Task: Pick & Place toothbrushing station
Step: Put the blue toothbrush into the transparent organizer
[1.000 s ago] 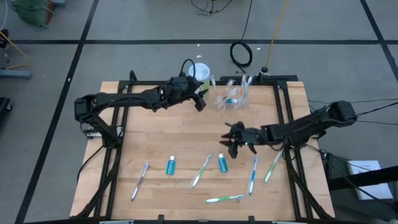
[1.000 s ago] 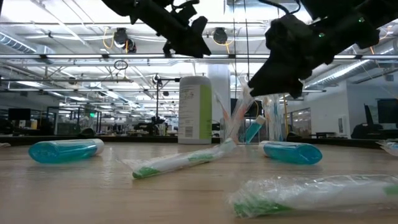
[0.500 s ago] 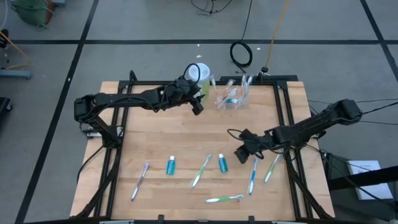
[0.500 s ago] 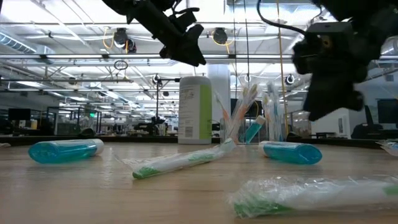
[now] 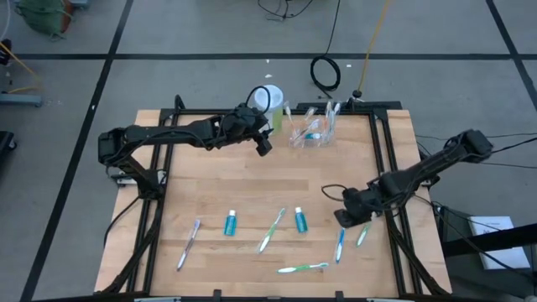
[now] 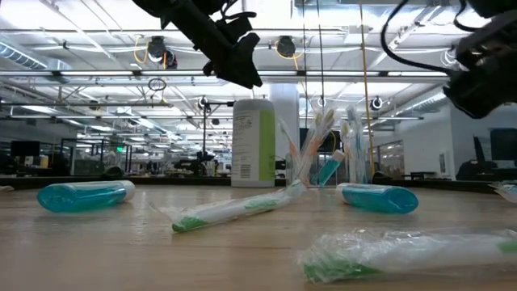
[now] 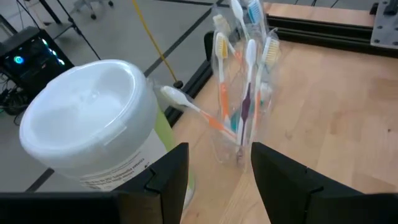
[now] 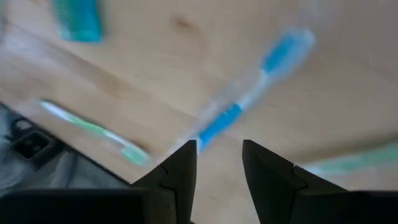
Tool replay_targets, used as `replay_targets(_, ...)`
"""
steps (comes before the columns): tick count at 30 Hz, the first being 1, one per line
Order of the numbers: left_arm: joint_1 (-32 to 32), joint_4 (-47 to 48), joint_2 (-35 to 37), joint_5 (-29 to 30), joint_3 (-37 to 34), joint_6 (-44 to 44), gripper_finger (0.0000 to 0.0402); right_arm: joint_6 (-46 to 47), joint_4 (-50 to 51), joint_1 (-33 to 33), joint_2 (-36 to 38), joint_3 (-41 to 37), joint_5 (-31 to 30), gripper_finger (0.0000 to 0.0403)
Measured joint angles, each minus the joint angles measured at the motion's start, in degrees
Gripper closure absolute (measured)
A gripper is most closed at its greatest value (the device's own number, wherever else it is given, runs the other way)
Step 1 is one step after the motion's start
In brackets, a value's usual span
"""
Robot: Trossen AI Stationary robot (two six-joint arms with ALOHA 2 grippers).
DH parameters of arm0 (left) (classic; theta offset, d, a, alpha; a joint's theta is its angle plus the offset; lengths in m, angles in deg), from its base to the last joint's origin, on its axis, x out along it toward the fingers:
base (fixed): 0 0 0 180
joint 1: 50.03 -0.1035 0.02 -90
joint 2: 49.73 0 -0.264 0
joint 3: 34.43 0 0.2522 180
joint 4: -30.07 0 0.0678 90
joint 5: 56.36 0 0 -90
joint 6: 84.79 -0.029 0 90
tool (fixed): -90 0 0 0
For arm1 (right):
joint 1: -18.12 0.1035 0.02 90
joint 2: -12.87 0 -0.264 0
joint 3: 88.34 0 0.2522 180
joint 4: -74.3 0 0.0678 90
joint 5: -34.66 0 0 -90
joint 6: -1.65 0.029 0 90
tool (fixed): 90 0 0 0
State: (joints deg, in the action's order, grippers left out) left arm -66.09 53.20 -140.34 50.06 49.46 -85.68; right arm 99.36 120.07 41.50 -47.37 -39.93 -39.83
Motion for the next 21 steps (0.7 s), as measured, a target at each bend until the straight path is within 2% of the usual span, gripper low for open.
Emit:
replay_targets(7,0.0,0.3,0.0,0.0,0.0,-0.2,0.0224,5.1,0.9,2.9,-3.6,0.0,-3.5,0.0282)
replay_targets(21,0.0,1.6,0.0,0.0,0.0,-0.4,0.0224,5.1,-2.1,3.0,-10.2,0.0,-3.7,0.0282)
